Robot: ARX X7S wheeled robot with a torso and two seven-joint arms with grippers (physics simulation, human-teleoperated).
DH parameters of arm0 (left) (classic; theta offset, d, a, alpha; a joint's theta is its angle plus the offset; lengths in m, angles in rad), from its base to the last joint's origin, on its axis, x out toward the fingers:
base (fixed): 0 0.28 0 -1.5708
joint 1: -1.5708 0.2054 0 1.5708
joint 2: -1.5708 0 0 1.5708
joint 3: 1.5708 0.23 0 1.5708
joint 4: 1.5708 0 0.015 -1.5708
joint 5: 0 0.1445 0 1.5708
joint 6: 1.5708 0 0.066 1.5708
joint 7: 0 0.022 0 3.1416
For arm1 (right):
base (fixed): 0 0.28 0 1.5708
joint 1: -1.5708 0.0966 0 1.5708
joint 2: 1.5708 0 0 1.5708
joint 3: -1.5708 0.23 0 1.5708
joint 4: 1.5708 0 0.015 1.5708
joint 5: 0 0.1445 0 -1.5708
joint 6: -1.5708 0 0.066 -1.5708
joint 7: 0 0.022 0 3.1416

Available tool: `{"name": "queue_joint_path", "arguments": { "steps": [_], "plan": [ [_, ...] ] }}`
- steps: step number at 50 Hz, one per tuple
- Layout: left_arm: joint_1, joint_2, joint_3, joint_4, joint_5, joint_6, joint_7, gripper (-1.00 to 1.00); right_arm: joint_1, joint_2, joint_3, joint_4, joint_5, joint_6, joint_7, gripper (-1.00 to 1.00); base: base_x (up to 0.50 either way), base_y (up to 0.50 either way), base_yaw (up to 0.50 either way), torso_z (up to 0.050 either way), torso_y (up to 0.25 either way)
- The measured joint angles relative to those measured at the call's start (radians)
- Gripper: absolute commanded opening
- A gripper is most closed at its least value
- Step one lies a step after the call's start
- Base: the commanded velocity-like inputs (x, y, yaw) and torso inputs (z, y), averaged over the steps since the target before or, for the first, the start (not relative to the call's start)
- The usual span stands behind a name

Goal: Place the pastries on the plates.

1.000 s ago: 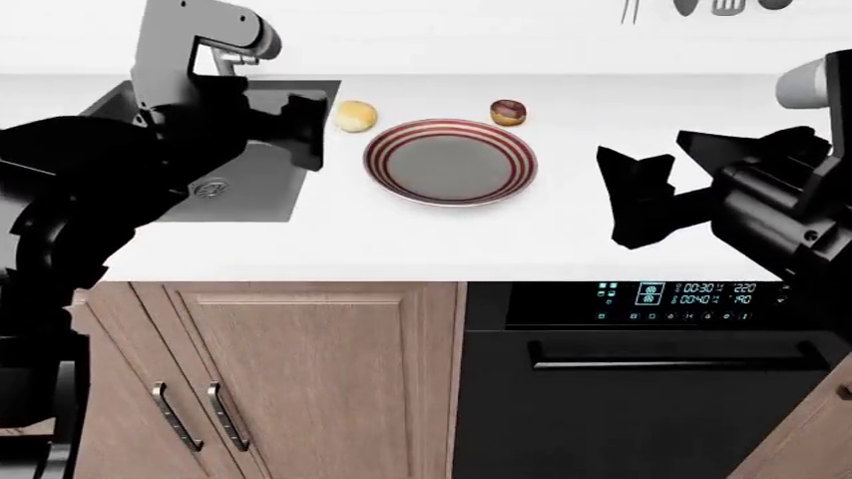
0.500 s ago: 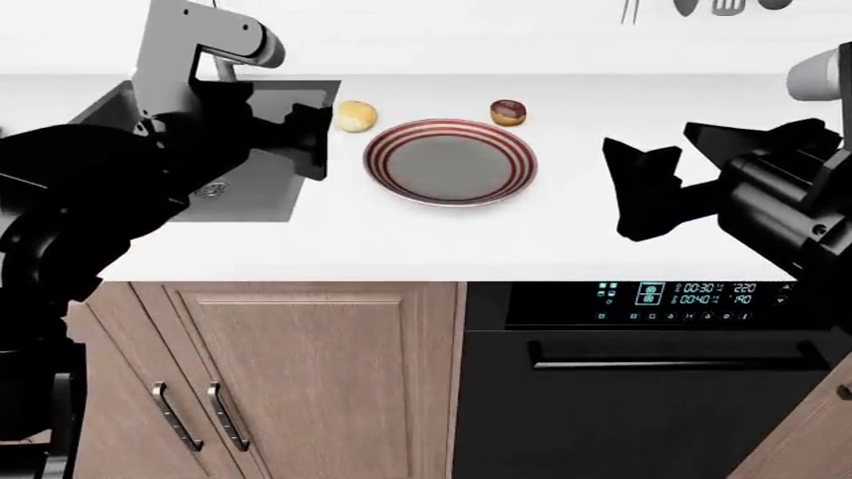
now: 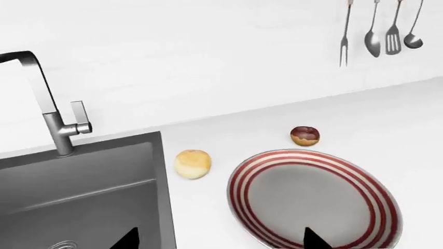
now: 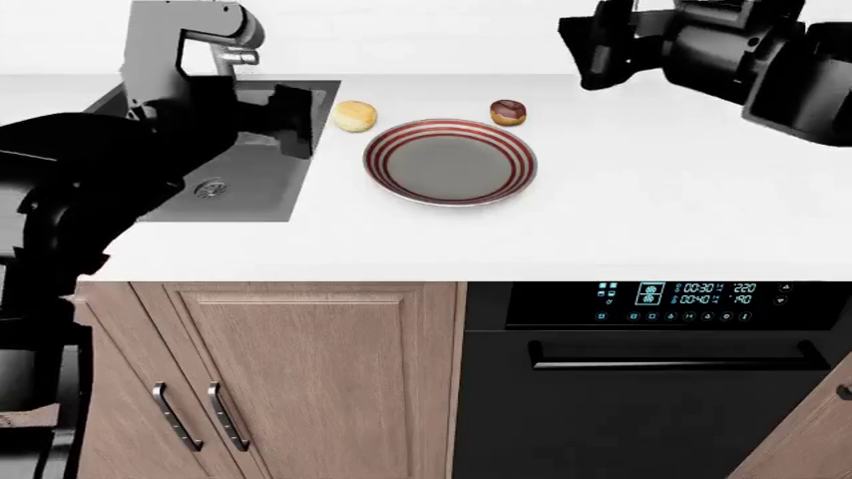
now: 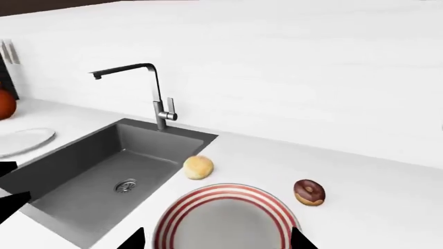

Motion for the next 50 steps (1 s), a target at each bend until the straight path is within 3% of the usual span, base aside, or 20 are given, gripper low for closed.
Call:
{"name": "queue_joint_path", "arguments": {
  "steps": [9, 17, 24, 34, 50],
  "plan": [
    [-0.127, 0.068, 0.045, -0.321, 0.082, 0.159, 0.069, 1.00, 0.134, -0.066, -0.131, 0.278, -0.127, -0.114, -0.165, 1.00, 0.00, 0.00, 0.00, 0.000, 0.000],
    [-0.269, 0.150, 0.085, -0.684, 0.156, 0.330, 0.138, 1.00, 0.131, -0.051, -0.152, 0.281, -0.147, -0.123, -0.170, 1.00, 0.00, 0.00, 0.00, 0.000, 0.000],
    [-0.345, 0.200, 0.096, -0.876, 0.208, 0.414, 0.192, 1.00, 0.111, -0.036, -0.150, 0.254, -0.146, -0.126, -0.158, 1.00, 0.07, 0.13, 0.00, 0.000, 0.000],
    [-0.363, 0.217, 0.109, -0.933, 0.247, 0.428, 0.249, 1.00, 0.106, -0.045, -0.153, 0.291, -0.163, -0.170, -0.160, 1.00, 0.18, 0.27, 0.00, 0.000, 0.000],
    [-0.349, 0.218, 0.116, -0.920, 0.263, 0.412, 0.269, 1.00, 0.092, -0.045, -0.122, 0.317, -0.154, -0.207, -0.141, 1.00, 0.36, 0.00, 0.00, 0.000, 0.000]
  ]
}}
